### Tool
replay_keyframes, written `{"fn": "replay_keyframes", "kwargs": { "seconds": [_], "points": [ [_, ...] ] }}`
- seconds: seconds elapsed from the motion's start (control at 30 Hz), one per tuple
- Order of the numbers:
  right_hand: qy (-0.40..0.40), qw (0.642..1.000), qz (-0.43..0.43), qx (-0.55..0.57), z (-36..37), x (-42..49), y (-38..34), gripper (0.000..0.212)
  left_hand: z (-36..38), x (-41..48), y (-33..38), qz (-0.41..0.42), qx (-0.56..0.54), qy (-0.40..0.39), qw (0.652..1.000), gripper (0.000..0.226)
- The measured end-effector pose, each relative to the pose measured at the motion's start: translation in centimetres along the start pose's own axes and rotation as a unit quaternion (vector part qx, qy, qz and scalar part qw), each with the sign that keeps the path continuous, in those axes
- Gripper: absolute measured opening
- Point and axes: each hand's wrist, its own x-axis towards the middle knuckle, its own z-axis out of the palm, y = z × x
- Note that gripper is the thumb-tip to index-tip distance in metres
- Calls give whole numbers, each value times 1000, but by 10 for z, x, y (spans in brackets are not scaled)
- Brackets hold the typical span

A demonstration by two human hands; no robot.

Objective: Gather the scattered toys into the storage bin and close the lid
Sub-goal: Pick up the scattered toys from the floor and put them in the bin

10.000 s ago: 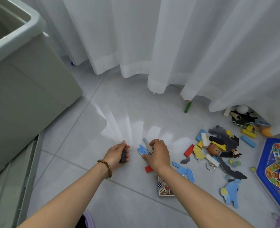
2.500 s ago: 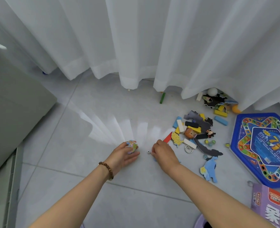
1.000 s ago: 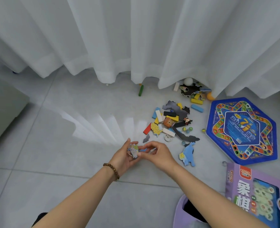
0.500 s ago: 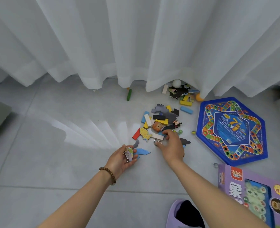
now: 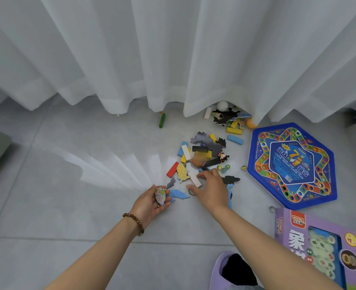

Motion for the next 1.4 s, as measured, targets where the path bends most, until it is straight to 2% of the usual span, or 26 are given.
{"fn": "replay_keyframes", "kwargs": {
  "seconds": [0.2, 0.37, 0.43, 0.5, 0.57, 0.63, 0.7, 0.8, 0.87, 1.03, 1.13, 1.23, 1.3, 1.33, 1.4],
  "points": [
    [4, 998, 57, 40, 13, -4, -12, 24, -5, 1, 2, -1, 1, 1, 1000, 34],
    [5, 993, 80, 84, 13, -8, -15, 22, -9, 1, 2, -1, -3, -4, 1000, 35],
    [12, 987, 76, 144, 8, -8, -20, 23, -9, 1, 1, -11, -9, -20, 1000, 36],
    [-34, 971, 35, 233, 3, -13, -32, 20, -8, 1, 1, -23, -11, -48, 999, 40],
    [-115, 955, -26, 271, 1, -21, -41, 17, -6, -1, 1, -31, -17, -77, 996, 45],
    [-121, 963, -45, 237, 1, -22, -35, 18, -4, -1, 1, -24, -8, -84, 996, 44],
    [-90, 984, -23, 149, -1, -19, -20, 22, -7, 1, 0, 10, 44, -46, 998, 33],
    [-99, 994, -3, 37, 0, -22, -2, 37, -16, 5, -1, 47, 84, 6, 995, 27],
    [-91, 996, -8, 14, 6, -25, -3, 40, -18, 4, -1, 37, 79, 11, 996, 29],
    [-71, 997, -26, 30, 20, -28, -11, 22, -16, 2, 2, -7, 30, 11, 999, 34],
    [-64, 995, 0, 83, 24, -30, -12, 19, -13, 0, 3, -23, 18, 1, 1000, 36],
    [-76, 971, 39, 223, 14, -30, -24, 17, -9, -2, 0, -39, 19, -18, 999, 40],
    [-131, 940, 2, 314, 2, -33, -37, 17, -2, -4, -1, -52, 9, -51, 997, 44],
    [-147, 934, -26, 325, -6, -35, -39, 15, 3, -5, -1, -58, 4, -71, 996, 44],
    [-105, 955, -61, 272, -20, -35, -32, 14, 14, -8, 2, -54, 12, -90, 994, 43]
  ]
}}
